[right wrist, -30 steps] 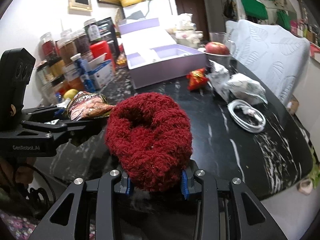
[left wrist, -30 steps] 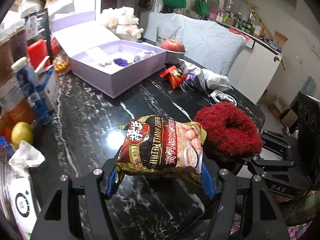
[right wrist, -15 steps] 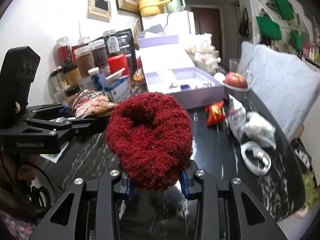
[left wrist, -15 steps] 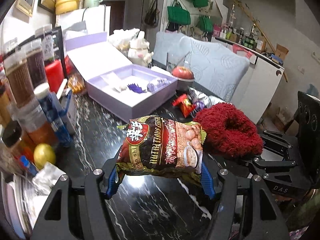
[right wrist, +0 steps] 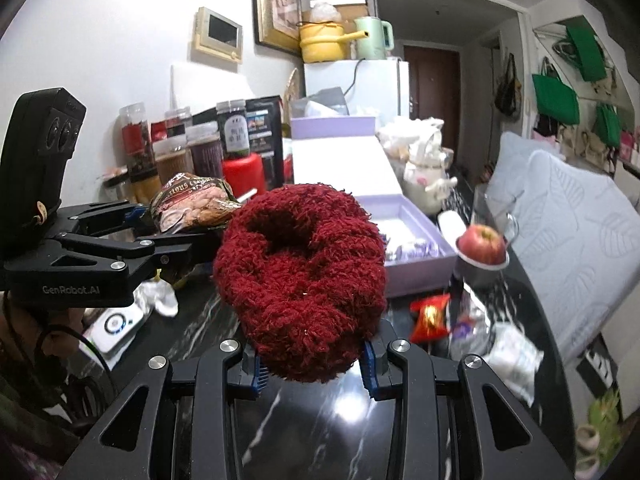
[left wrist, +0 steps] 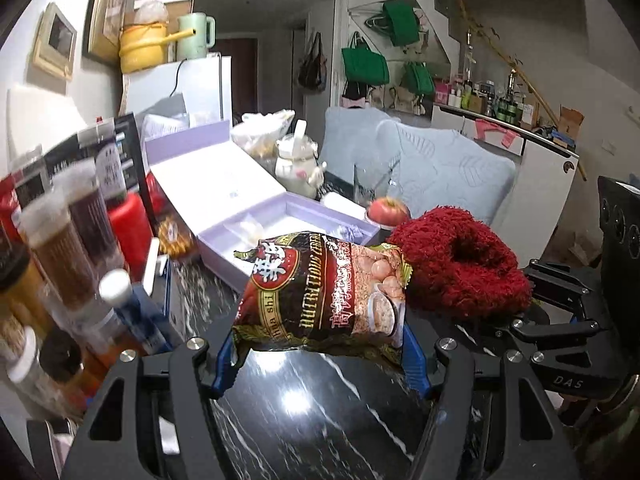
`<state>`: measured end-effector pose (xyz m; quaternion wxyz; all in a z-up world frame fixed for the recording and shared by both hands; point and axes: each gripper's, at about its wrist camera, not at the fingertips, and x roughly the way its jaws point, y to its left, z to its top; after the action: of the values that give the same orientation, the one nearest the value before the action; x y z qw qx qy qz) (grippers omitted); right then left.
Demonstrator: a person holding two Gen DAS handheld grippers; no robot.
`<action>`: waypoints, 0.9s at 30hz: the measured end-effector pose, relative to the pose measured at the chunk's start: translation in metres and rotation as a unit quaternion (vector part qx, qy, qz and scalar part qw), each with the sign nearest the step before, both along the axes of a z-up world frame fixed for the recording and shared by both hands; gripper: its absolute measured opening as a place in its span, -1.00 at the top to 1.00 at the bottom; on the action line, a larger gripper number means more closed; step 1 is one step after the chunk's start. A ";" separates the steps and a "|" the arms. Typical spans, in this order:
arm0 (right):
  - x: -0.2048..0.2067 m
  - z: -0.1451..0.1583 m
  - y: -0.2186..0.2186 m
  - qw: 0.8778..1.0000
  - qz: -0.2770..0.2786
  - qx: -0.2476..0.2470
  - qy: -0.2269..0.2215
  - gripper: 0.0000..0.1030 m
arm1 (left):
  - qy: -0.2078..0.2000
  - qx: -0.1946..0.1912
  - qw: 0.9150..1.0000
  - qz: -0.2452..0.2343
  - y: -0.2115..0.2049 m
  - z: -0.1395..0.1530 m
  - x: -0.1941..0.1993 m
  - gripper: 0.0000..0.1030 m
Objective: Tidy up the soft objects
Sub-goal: 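Carry the snack bag and red fluffy ball with both grippers toward the lavender box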
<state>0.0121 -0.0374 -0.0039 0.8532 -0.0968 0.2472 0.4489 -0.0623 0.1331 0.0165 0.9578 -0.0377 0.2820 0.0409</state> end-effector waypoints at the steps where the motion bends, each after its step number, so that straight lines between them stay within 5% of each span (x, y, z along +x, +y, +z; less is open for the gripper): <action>1: 0.003 0.002 0.001 1.000 0.001 0.002 -0.002 0.32 | -0.004 0.003 1.000 0.001 0.002 0.004 0.004 -0.27; 27: 0.134 0.049 0.058 0.999 -0.025 0.005 -0.040 0.32 | -0.043 0.034 0.998 0.013 0.044 0.044 0.134 -0.27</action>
<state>0.1457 0.0204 0.0455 0.8740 -0.1039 0.2132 0.4241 0.0717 0.1773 0.0608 0.9691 -0.0104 0.2387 0.0609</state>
